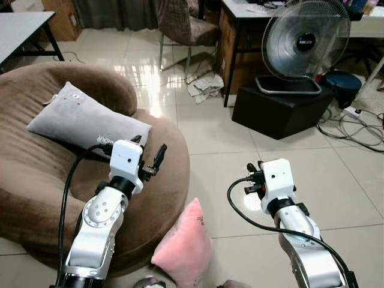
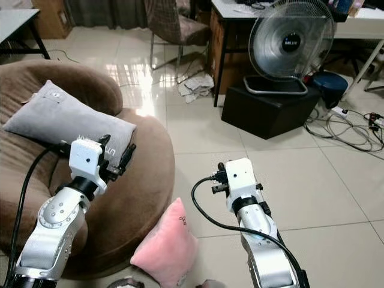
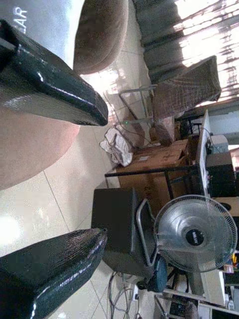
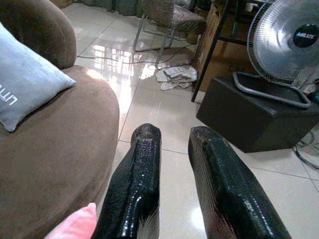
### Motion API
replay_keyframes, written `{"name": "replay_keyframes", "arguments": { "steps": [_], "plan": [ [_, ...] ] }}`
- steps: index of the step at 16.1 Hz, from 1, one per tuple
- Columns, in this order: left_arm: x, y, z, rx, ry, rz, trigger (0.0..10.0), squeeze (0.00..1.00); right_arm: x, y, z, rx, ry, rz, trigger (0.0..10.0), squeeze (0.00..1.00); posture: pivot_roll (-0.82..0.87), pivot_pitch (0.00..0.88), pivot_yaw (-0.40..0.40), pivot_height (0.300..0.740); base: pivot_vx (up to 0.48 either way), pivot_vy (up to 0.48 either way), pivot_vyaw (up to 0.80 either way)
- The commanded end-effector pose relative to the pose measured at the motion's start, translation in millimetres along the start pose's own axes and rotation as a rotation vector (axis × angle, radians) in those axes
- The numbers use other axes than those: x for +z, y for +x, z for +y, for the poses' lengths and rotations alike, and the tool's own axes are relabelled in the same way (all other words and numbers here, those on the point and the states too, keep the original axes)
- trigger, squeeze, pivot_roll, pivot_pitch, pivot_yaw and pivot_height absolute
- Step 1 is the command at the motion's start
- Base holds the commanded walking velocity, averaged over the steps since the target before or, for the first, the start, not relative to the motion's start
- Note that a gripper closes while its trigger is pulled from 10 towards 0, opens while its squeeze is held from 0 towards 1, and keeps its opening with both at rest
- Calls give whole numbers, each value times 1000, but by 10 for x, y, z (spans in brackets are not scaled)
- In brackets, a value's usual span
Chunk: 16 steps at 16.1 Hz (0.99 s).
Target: Move the pillow to the sofa from floor
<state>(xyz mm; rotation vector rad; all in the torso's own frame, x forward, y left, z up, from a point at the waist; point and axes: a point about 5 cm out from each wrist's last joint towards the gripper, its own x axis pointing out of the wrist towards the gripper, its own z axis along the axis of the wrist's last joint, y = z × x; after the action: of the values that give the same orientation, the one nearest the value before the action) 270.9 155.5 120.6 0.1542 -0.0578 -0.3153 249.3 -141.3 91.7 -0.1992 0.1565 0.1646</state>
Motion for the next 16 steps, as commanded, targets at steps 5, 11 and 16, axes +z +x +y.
{"name": "replay_keyframes", "arguments": {
  "steps": [5, 11, 16],
  "plan": [
    [-53, 16, -8, -6, -7, 23, 10000, 0, -13, -9, -13, -5, 1, 8, 10000, 0, -35, 43, 2, 625, 0, 0, 0],
    [-76, 5, -18, -4, 2, 26, 10000, 0, -86, -17, 8, 17, -15, 45, 10000, 0, -30, 41, -9, 586, 0, 0, 0],
    [-89, 12, -9, -19, 12, 28, 10000, 0, -104, -21, 29, 25, 21, 53, 10000, 0, -28, 40, -6, 586, 276, 0, -280]
  ]
}}
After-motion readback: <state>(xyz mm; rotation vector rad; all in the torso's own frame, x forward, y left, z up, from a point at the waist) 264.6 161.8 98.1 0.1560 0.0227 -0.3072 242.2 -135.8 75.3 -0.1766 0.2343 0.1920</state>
